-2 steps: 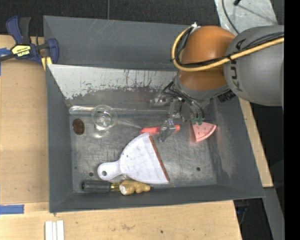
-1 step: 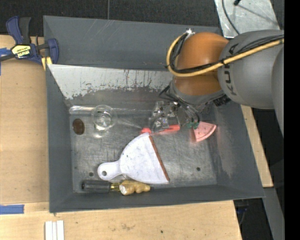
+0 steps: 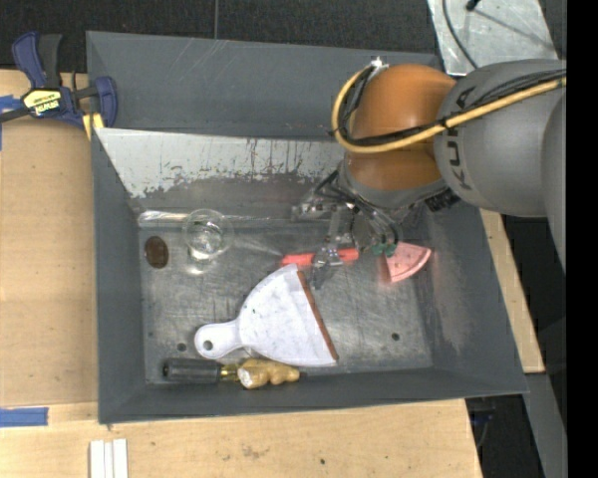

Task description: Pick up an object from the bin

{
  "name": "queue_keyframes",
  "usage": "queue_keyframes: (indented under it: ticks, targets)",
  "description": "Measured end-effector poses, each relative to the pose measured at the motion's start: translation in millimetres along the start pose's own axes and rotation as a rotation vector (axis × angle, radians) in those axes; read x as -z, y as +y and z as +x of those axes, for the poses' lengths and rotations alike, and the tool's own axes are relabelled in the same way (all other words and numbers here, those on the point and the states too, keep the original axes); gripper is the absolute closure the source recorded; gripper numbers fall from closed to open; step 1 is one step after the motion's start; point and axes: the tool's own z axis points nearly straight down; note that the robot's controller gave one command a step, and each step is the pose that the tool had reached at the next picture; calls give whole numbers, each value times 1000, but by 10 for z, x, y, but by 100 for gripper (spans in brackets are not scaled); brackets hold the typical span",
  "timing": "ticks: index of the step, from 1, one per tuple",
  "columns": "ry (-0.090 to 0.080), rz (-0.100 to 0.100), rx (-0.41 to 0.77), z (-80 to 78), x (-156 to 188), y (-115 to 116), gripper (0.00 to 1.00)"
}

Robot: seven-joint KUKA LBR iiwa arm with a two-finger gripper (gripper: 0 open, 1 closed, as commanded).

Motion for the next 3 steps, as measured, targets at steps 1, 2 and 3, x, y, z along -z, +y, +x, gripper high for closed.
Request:
queue_keyframes:
  ticks: [1,2,3]
  targets:
    - [0,0,0,0,0,0,0]
    - [-22,1,242,-109,-504,-140,100]
    - [-22,1,242,-109,-504,-140,100]
